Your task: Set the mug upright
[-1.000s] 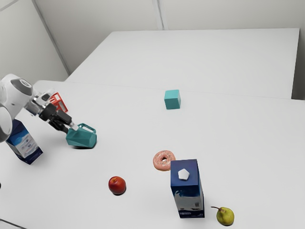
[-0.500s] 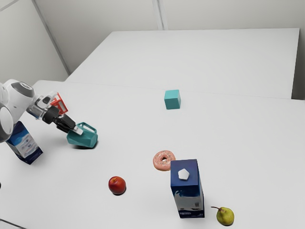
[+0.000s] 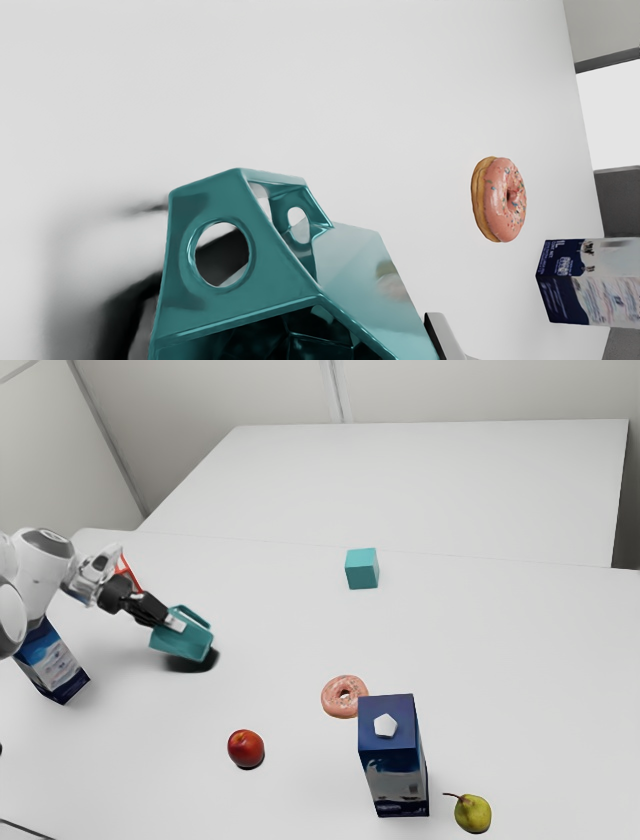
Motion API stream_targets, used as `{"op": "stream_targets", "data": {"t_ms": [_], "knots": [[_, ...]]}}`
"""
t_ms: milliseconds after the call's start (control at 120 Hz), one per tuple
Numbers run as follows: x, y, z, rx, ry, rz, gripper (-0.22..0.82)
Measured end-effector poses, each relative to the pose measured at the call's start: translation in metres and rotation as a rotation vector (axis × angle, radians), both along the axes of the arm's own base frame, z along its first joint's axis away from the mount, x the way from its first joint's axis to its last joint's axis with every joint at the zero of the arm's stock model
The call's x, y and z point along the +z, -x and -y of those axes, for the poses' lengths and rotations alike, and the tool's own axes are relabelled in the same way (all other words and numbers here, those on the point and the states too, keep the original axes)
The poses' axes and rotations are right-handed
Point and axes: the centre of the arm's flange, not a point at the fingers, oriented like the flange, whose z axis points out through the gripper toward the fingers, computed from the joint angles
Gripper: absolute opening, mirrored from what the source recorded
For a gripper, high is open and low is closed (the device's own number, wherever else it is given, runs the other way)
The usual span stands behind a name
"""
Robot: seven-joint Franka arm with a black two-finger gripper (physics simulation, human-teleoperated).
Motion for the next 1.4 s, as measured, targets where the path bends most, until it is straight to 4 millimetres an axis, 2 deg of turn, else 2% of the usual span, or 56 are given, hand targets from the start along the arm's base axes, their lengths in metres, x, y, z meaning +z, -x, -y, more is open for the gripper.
{"op": "stream_targets", "data": {"t_ms": [217,425,550,750,875,1125,1308,1400], "knots": [[0.043,-0.023,0.031,-0.038,-0.145,0.079,-0.17],[0.062,-0.035,0.06,-0.066,-0.435,0.071,-0.18],[0.054,-0.024,0.087,-0.052,-0.551,0.017,-0.18],[0.066,-0.014,0.113,0.002,-0.714,-0.034,-0.18],[0.063,-0.009,0.128,0.049,-0.771,-0.083,-0.18],[0.054,-0.001,0.153,0.165,-0.859,-0.179,-0.18],[0.048,0.001,0.156,0.306,-0.878,-0.253,-0.18],[0.043,0.001,0.164,0.366,-0.877,-0.291,-0.18]]}}
